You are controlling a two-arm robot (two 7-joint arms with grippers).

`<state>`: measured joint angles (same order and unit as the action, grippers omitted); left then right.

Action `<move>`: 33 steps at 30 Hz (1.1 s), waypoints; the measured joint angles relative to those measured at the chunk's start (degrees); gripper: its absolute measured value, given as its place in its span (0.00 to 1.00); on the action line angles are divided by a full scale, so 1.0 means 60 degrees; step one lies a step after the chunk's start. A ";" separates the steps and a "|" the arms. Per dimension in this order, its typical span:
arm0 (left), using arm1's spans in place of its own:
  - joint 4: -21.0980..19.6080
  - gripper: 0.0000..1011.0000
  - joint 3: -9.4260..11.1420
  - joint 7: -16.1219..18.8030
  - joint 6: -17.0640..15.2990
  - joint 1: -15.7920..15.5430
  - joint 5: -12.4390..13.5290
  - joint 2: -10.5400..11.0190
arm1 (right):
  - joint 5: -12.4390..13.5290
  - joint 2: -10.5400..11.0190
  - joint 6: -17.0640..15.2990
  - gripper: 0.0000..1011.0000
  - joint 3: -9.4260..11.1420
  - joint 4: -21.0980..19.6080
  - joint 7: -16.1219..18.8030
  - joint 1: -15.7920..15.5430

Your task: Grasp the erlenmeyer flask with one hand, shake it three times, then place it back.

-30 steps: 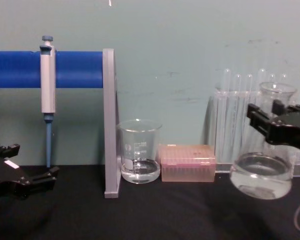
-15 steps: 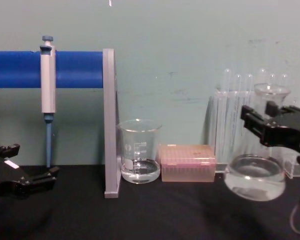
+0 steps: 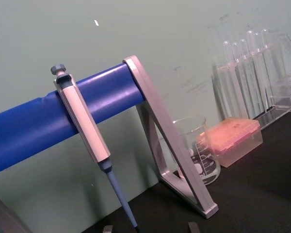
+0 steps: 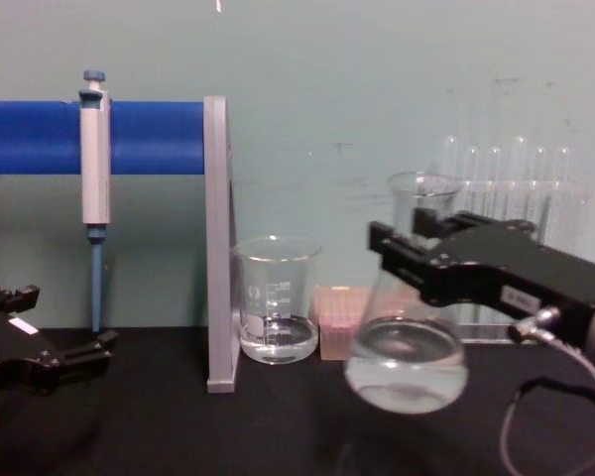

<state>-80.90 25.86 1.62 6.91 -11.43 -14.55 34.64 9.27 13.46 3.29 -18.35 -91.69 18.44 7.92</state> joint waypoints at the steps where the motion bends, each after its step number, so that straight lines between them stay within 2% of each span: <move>1: 0.0000 0.99 0.0000 0.0000 0.0000 -0.0001 0.0000 0.0001 | 0.0011 0.0015 0.0011 0.45 -0.0056 0.0024 0.0076 0.0035; 12: 0.0000 0.99 0.0000 0.0000 0.0000 0.0000 0.0000 0.0000 | 0.0311 0.0318 0.0121 0.45 -0.0918 0.0309 0.1135 0.0608; 18: 0.0000 0.99 0.0000 0.0000 0.0001 -0.0001 0.0000 0.0001 | 0.0445 0.0456 0.0134 0.45 -0.1250 0.0401 0.1446 0.0817; 25: 0.0000 0.99 0.0000 0.0000 0.0001 -0.0001 0.0000 0.0000 | 0.0564 0.0561 0.0145 0.45 -0.1475 0.0457 0.1503 0.0948; 33: 0.0000 0.99 0.0000 0.0000 0.0000 0.0000 0.0000 0.0000 | 0.0630 0.0597 0.0131 0.45 -0.1541 0.0476 0.1308 0.0985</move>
<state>-80.90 25.86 1.62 6.91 -11.43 -14.55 34.64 13.05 17.04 4.08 -27.60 -88.83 26.29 13.83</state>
